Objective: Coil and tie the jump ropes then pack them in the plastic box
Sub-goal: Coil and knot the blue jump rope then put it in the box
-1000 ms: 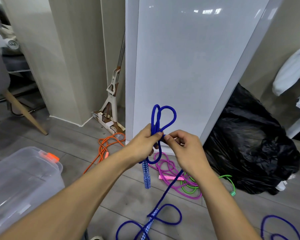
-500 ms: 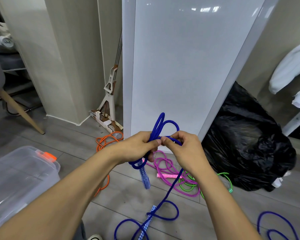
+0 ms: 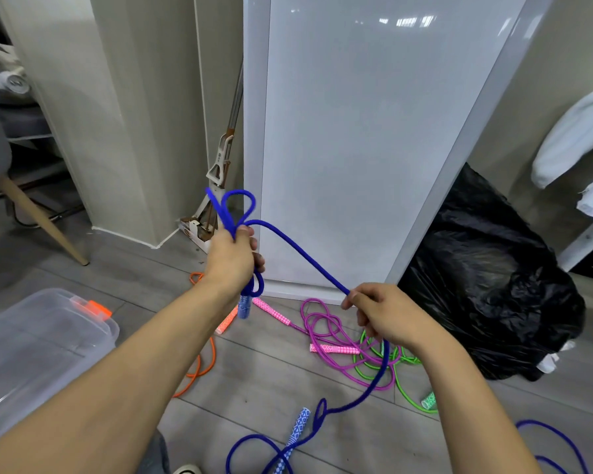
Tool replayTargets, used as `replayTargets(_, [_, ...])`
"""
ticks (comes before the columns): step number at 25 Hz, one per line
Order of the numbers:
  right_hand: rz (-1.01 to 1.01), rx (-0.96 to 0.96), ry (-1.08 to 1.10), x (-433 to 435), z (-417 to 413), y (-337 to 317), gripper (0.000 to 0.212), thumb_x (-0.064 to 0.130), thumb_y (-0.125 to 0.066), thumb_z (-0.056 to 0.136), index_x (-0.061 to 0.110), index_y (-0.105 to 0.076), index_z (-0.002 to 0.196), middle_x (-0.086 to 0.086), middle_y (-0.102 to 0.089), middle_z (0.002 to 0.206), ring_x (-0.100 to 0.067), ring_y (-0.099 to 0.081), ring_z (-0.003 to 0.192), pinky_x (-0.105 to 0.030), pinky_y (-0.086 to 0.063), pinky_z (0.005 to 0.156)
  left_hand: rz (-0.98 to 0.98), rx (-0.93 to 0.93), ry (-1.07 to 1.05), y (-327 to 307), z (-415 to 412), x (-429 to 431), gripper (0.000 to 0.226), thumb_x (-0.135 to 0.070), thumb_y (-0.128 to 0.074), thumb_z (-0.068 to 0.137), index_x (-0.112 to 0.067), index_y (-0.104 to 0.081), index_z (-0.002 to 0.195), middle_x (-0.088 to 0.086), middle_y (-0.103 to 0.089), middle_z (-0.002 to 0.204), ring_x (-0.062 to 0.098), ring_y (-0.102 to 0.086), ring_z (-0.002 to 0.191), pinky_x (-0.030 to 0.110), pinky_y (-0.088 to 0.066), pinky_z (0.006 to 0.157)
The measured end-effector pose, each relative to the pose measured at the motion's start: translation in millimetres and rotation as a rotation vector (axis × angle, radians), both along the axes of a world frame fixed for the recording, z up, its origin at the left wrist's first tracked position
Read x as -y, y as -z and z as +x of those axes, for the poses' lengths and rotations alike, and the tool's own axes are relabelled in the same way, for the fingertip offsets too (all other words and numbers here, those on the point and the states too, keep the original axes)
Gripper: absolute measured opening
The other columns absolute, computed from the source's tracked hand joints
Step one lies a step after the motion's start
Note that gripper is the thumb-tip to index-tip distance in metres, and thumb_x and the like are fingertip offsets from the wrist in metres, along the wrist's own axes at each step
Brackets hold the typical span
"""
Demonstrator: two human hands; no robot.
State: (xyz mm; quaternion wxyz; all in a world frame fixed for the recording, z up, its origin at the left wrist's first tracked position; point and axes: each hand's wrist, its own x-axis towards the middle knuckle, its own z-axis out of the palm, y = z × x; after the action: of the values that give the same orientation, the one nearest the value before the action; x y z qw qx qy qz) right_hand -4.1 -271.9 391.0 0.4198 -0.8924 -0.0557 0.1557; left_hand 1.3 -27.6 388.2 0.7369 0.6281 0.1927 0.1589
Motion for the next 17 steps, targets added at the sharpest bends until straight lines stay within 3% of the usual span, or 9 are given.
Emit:
replayTargets(3, [0.046, 0.074, 0.14, 3, 5, 1, 0.03, 0.007, -0.045, 0.1, 0.013, -0.073, 0.091, -0.005, -0.059, 0.065, -0.018, -0.048, 0.053, -0.027, -0.039, 0.053, -0.14, -0.027, -0.041, -1, -3, 3, 0.021, -0.02, -0.038, 0.107, -0.011, -0.054, 0.097, 0.007, -0.057, 0.076, 0.02, -0.056, 0.054, 0.037, -0.053, 0.058])
replayTargets(7, [0.428, 0.21, 0.322, -17, -1, -11, 0.01, 0.007, -0.055, 0.098, 0.011, -0.063, 0.102, -0.002, -0.077, 0.078, -0.012, -0.055, 0.055, -0.027, -0.045, 0.056, -0.151, -0.025, 0.141, -13, -16, 22, 0.019, -0.016, -0.039, 0.107, -0.008, -0.054, 0.101, 0.011, -0.07, 0.087, 0.025, -0.068, 0.064, 0.038, -0.061, 0.063])
replayTargets(9, [0.517, 0.238, 0.342, -30, -8, -16, 0.004, 0.01, -0.059, 0.097, 0.01, -0.062, 0.1, 0.001, -0.079, 0.082, -0.009, -0.058, 0.054, -0.025, -0.047, 0.054, -0.146, -0.034, 0.236, -16, -22, 33, 0.018, -0.016, -0.039, 0.107, -0.007, -0.055, 0.104, 0.011, -0.074, 0.094, 0.028, -0.073, 0.074, 0.039, -0.062, 0.068])
replayTargets(12, [0.524, 0.257, 0.32, -46, -19, -17, 0.002, 0.013, -0.062, 0.097, 0.013, -0.063, 0.095, -0.002, -0.077, 0.075, -0.011, -0.056, 0.047, -0.023, -0.044, 0.046, -0.111, -0.036, 0.318, -16, -31, 48, 0.019, -0.018, -0.041, 0.107, -0.008, -0.056, 0.111, 0.008, -0.076, 0.1, 0.026, -0.076, 0.083, 0.038, -0.063, 0.07])
replayTargets(14, [0.487, 0.291, 0.279, -55, -25, -14, 0.005, 0.015, -0.064, 0.097, 0.016, -0.065, 0.091, -0.002, -0.074, 0.066, -0.009, -0.056, 0.043, -0.02, -0.043, 0.046, -0.098, -0.036, 0.332, -16, -34, 56, 0.016, -0.017, -0.044, 0.106, -0.011, -0.058, 0.108, 0.005, -0.075, 0.098, 0.019, -0.076, 0.077, 0.033, -0.062, 0.065])
replayTargets(17, [0.417, 0.346, 0.25, -63, -30, -10, 0.009, 0.018, -0.065, 0.096, 0.019, -0.069, 0.087, 0.0, -0.072, 0.062, -0.004, -0.066, 0.052, -0.015, -0.047, 0.051, -0.068, -0.046, 0.318, -12, -34, 60, 0.016, -0.017, -0.048, 0.104, -0.011, -0.063, 0.107, 0.009, -0.073, 0.095, 0.016, -0.075, 0.072, 0.03, -0.062, 0.062])
